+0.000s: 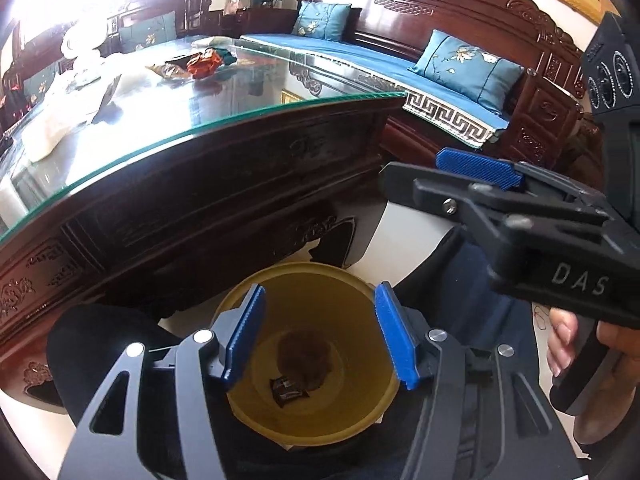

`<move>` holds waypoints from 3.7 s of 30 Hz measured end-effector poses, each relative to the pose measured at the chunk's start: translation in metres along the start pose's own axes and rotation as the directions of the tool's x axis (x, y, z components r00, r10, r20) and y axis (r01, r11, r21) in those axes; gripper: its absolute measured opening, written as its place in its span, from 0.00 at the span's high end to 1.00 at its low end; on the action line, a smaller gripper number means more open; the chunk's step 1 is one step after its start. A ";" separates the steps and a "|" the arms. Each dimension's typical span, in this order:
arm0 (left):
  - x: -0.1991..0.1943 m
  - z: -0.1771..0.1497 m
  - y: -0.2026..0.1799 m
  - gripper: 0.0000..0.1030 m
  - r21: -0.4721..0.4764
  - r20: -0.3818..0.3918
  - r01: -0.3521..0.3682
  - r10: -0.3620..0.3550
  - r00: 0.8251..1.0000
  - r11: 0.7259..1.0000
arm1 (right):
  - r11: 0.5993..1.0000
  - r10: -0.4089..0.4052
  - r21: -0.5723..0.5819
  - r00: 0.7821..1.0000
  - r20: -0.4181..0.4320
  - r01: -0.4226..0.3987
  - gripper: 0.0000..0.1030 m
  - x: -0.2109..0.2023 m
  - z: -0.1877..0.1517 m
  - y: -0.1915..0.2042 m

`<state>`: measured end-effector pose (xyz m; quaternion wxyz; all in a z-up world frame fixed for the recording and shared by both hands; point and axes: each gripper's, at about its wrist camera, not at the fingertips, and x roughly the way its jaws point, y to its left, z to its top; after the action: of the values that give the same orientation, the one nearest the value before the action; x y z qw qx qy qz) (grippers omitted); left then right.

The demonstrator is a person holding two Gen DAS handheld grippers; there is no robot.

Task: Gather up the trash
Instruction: 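Open both grippers over the bin and return them to the table, then grasp the white bottle with the left gripper while the right grasps the orange paper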

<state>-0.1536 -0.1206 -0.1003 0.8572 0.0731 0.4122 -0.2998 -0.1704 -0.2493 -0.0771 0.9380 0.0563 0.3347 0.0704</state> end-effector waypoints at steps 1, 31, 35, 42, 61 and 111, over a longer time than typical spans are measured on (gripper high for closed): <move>0.000 0.001 0.000 0.44 -0.001 0.003 -0.001 0.001 1.000 1.000 | 1.000 0.003 -0.002 1.000 0.001 -0.003 0.35 0.001 0.001 0.001; -0.061 0.139 0.181 0.11 -0.365 0.279 -0.396 0.505 0.817 0.843 | 0.991 0.066 -0.126 0.989 0.135 -0.049 0.08 0.102 0.158 0.066; -0.047 0.148 0.199 0.03 -0.364 0.245 -0.326 0.427 0.870 0.872 | 0.991 0.074 -0.122 0.989 0.127 -0.059 0.08 0.120 0.166 0.064; -0.018 0.150 0.236 0.04 -0.425 0.117 -0.345 0.428 0.896 0.837 | 0.978 0.038 -0.208 0.997 0.072 -0.022 0.08 0.152 0.176 0.071; 0.021 0.169 0.284 0.04 -0.314 0.022 -0.479 0.511 0.859 0.820 | 0.996 0.057 -0.065 0.997 0.045 -0.054 0.08 0.192 0.194 0.042; 0.041 0.192 0.279 0.50 -0.371 0.063 -0.317 0.365 0.929 0.873 | 1.000 -0.005 -0.009 0.986 -0.168 0.004 0.60 0.272 0.217 0.009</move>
<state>0.1537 0.0154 -0.0409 0.9208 -0.0310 0.3827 -0.0686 0.1750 -0.2073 -0.0778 0.9068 0.0455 0.4125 0.0741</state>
